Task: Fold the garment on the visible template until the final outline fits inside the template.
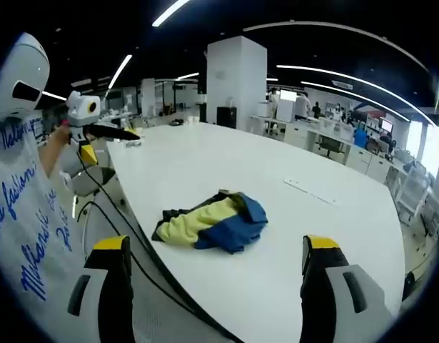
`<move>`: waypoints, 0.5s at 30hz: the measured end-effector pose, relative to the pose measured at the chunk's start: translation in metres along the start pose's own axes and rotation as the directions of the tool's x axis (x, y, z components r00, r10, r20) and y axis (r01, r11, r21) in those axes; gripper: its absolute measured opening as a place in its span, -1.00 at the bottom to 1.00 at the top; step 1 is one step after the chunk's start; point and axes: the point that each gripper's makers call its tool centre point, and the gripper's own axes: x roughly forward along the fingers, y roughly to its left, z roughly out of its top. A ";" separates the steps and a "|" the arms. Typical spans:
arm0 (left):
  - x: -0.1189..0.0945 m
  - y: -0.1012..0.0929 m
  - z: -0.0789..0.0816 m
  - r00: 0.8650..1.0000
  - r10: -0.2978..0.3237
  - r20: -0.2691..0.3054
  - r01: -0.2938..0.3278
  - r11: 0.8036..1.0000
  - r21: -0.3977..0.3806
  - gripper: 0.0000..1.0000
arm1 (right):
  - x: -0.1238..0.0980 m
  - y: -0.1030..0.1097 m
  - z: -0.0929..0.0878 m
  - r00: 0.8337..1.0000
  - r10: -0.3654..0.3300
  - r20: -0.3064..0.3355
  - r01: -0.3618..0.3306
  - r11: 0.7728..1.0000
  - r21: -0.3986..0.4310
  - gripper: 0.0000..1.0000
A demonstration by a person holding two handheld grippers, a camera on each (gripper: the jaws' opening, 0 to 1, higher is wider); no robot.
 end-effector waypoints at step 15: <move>0.000 0.001 0.000 1.000 -0.001 -0.005 0.001 1.000 0.007 0.97 | 0.002 -0.001 -0.001 1.000 -0.011 -0.021 0.010 1.000 -0.023 0.93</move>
